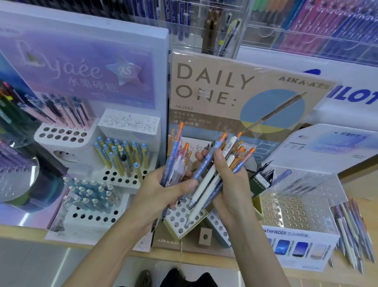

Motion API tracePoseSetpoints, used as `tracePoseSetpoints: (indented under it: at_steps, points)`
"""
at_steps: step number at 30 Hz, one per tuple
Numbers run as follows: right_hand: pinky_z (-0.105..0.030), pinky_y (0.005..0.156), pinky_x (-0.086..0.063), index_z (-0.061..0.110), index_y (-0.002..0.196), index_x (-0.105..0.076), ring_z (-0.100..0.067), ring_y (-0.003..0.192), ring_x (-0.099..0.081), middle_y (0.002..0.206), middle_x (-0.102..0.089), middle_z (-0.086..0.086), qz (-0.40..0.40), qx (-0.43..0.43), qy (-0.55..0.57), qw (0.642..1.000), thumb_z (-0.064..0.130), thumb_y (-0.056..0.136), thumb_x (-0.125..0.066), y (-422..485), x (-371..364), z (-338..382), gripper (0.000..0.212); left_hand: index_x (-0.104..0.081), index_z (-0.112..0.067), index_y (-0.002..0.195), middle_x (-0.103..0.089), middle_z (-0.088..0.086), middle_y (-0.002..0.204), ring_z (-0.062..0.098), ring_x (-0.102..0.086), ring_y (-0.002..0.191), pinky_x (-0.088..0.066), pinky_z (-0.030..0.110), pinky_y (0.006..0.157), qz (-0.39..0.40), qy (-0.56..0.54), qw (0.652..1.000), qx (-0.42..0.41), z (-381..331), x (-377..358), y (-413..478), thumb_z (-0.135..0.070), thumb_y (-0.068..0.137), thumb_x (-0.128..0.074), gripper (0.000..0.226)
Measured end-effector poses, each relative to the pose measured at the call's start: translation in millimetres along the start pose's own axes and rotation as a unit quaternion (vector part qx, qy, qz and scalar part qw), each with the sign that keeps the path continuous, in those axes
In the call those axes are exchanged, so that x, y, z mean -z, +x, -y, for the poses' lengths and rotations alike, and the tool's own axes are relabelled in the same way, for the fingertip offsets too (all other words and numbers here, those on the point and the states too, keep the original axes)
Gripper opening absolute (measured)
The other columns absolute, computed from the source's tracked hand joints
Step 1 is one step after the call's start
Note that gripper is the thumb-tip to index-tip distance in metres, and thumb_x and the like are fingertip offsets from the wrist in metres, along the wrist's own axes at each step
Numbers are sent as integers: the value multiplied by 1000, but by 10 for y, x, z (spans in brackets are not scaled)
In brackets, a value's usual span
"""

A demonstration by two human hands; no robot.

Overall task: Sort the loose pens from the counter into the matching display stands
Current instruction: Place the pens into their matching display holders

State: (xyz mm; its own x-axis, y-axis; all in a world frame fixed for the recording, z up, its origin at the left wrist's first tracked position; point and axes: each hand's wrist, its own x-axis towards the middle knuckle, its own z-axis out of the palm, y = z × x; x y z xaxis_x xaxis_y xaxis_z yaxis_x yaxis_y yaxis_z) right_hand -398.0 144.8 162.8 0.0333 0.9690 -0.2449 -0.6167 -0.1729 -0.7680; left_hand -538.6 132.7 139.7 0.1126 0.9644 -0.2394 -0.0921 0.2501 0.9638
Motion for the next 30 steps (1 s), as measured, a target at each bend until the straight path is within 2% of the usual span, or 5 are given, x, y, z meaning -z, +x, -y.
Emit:
tracePoseSetpoints:
  at_steps: [4,7,13,22,30]
  points:
    - [-48,88,-55,1,114,-59,-30,101,-68,106,-69,-18,6,17,-24,1000,20,80,-63,-17,-5,-29,39,-69,-18,82,-60,10,62,6,-39,39,-37,19,40,-4,-42,999,1,-6,33,-28,-35,60,-84,31]
    - [-39,77,-58,4,105,-64,-29,97,-69,102,-72,-17,10,25,-33,999,19,79,-65,-43,-12,-35,30,-70,-29,70,-51,-6,49,4,-39,39,-37,19,41,22,-21,1000,-6,-19,34,-54,-30,65,-82,12]
    - [-32,69,-57,19,90,-72,-25,88,-71,93,-74,-11,11,46,-71,996,23,78,-68,-71,-35,-16,13,-70,-33,69,-50,-11,49,3,-45,44,-39,17,44,59,21,998,-8,-18,12,-63,-46,54,-82,23]
    - [-40,81,-58,28,92,-75,-26,95,-70,100,-74,-9,-25,71,-101,992,35,77,-67,-84,43,13,18,-68,-34,60,-50,-11,44,0,-42,39,-36,15,42,70,31,997,-27,-4,-53,-24,-30,71,-73,13]
    - [-28,61,-56,1,102,-65,-21,74,-72,86,-75,-8,-94,116,-149,978,19,94,-57,-42,246,118,21,-75,-28,76,-65,-3,61,6,-53,48,-41,17,44,77,3,997,-1,26,-105,44,-39,65,-78,16]
